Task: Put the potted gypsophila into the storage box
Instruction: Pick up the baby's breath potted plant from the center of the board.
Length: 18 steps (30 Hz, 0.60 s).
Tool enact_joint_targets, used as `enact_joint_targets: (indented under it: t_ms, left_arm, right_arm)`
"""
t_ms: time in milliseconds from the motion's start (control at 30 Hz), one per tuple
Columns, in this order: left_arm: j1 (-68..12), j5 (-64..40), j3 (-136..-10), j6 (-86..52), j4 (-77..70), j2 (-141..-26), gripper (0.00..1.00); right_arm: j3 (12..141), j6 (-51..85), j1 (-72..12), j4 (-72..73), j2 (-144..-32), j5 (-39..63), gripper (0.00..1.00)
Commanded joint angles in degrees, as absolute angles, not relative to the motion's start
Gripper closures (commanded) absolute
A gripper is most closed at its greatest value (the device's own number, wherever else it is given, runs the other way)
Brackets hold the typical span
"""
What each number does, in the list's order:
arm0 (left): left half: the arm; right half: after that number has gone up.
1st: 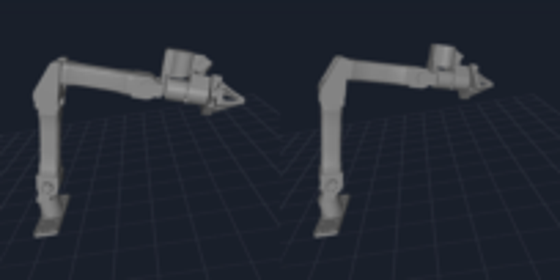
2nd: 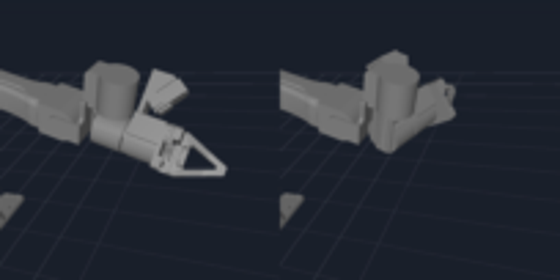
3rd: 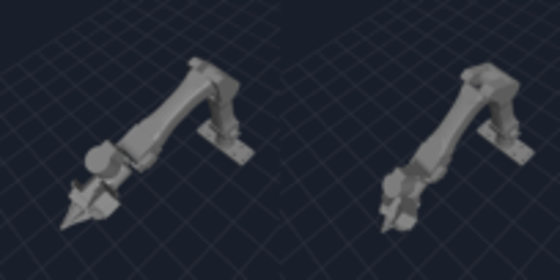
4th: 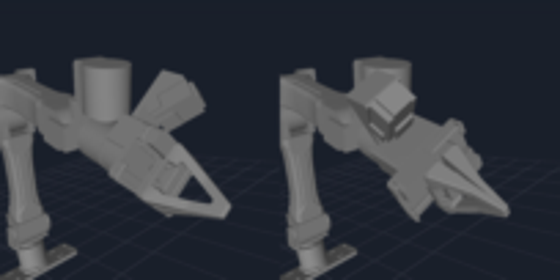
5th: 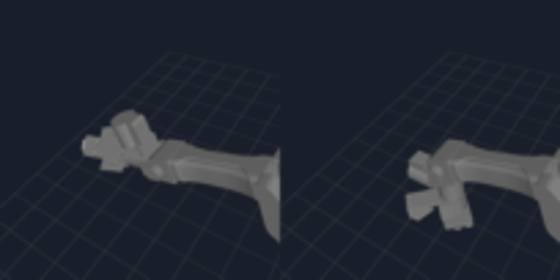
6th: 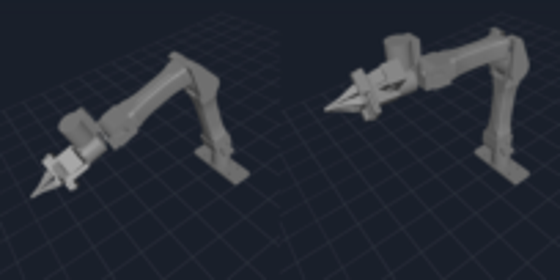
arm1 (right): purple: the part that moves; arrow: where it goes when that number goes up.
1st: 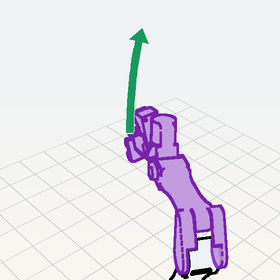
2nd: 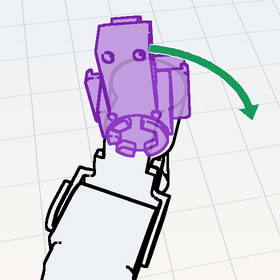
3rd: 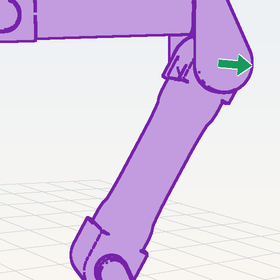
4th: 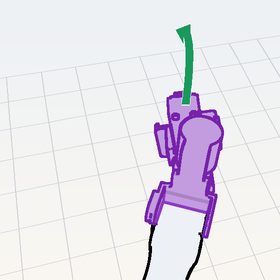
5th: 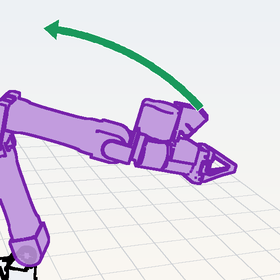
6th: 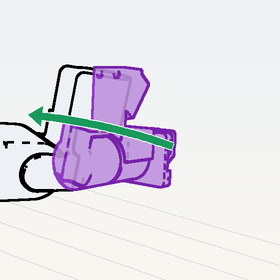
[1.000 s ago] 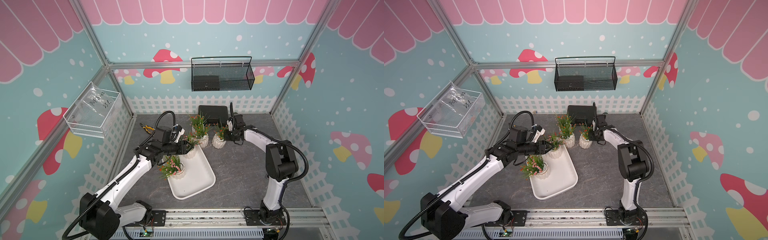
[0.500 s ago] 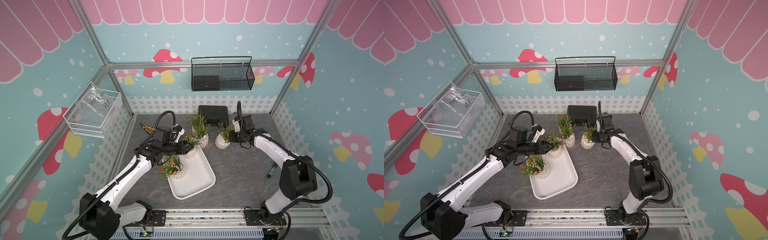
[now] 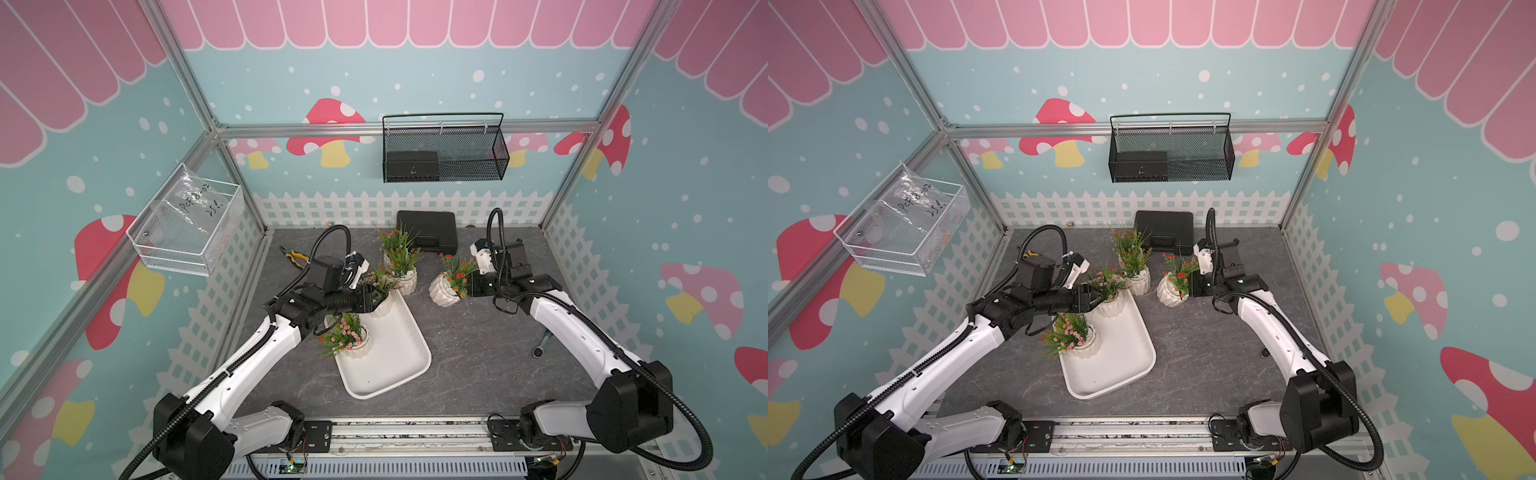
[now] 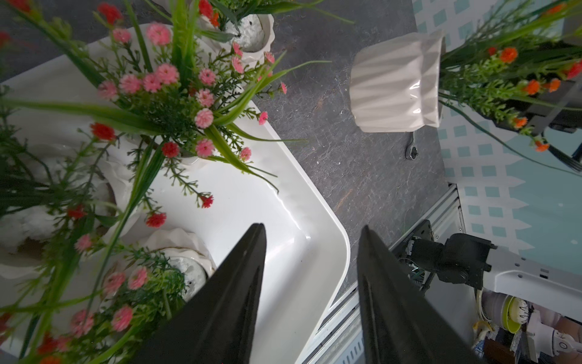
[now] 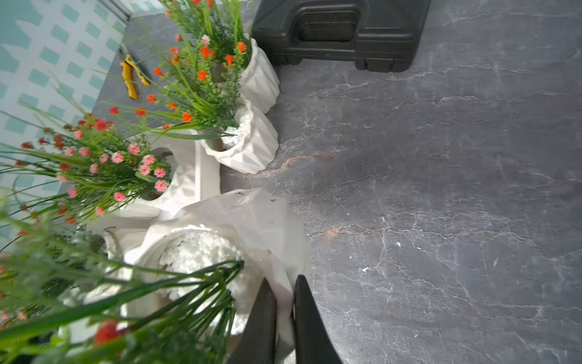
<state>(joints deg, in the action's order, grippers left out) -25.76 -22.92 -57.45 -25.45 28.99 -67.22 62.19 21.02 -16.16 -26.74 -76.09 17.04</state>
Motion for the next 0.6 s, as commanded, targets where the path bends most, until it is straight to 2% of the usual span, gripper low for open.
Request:
enact_joint_targets:
  t_ms: [0,267,567]
  left_arm:
    - [-26.0,-19.3,-55.9,-26.7,30.4,-64.5,0.51]
    - [-25.9,-16.7,-53.8,-28.0,32.3,-61.4,0.51]
    - [-23.8,-14.9,-53.0,-27.5,38.2,-59.4,0.52]
  right_arm:
    - [62.1,18.9,-17.4,-23.9,-72.5,22.7,0.94]
    - [64.0,16.2,-25.5,-24.8,-71.5,21.3,0.94]
    - [66.5,15.2,-34.9,-22.7,-76.7,19.6,0.93]
